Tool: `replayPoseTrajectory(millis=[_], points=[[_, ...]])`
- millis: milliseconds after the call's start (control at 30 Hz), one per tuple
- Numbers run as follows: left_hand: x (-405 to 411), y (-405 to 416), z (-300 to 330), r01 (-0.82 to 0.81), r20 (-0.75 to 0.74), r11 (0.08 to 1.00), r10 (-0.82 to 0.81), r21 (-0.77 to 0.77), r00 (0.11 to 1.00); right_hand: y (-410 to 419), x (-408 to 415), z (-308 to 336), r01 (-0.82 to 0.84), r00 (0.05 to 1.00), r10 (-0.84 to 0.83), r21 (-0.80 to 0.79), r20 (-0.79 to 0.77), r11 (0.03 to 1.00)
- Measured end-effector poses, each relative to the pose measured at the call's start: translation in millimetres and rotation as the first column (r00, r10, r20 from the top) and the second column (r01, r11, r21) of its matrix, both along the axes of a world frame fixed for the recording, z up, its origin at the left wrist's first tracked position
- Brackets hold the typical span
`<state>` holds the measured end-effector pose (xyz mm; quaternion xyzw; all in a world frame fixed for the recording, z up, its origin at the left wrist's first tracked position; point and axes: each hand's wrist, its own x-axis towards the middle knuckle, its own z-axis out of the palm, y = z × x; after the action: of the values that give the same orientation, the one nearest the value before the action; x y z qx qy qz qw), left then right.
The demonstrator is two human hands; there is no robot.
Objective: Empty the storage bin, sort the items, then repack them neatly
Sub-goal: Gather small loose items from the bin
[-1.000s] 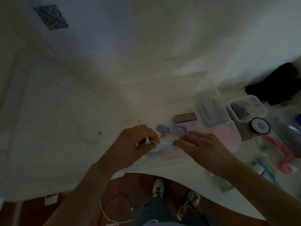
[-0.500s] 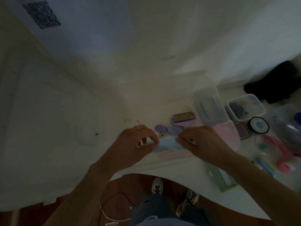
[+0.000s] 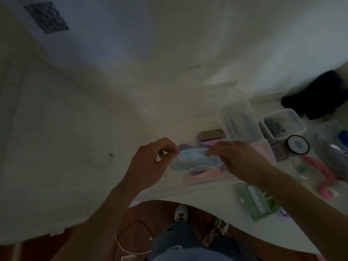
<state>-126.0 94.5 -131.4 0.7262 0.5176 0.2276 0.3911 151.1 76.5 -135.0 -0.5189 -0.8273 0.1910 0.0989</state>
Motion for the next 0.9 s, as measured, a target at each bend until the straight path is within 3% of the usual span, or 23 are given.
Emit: replayPoseTrajectory(millis=[167, 233, 333, 400, 467, 600, 767, 833, 900], points=[[-2, -2, 0, 0.043, -0.044, 0.998, -0.041, 0.041, 0.998, 4, -6, 1, 0.113, 0.989, -0.113, -0.004, -0.096, 0.994], [-3, -3, -1, 0.036, -0.047, 0.998, -0.034, 0.057, 0.998, 4, -8, 5, 0.167, 0.966, -0.184, -0.107, -0.182, 0.980], [-1, -4, -3, -0.066, -0.047, 0.998, 0.066, -0.008, 0.997, 2, -12, 12, 0.114, 0.958, -0.181, -0.286, -0.222, 0.951], [1, -4, -2, -0.114, -0.080, 0.993, 0.117, 0.037, 0.990, 1, -14, 13, 0.079, 0.961, -0.164, -0.344, -0.225, 0.936], [2, -4, -5, -0.061, -0.161, 0.992, 0.078, 0.110, 0.984, 2, -15, 12, 0.063, 0.962, -0.154, -0.368, -0.224, 0.928], [-3, -5, -15, 0.035, -0.216, 0.993, -0.010, 0.109, 0.976, 7, -16, 11, 0.082, 0.947, -0.182, -0.349, -0.265, 0.934], [-8, 5, -16, -0.076, -0.321, 0.989, 0.115, 0.129, 0.940, 21, -20, 0, 0.127, 0.854, -0.312, -0.415, -0.416, 0.901], [-12, 11, -20, -0.109, -0.372, 0.982, 0.161, 0.157, 0.914, 36, -13, -23, 0.281, 0.869, -0.384, -0.327, -0.311, 0.902], [-15, 16, -24, -0.110, -0.424, 0.984, 0.159, 0.139, 0.892, 53, -7, -49, 0.315, 0.927, -0.355, -0.266, -0.119, 0.911]])
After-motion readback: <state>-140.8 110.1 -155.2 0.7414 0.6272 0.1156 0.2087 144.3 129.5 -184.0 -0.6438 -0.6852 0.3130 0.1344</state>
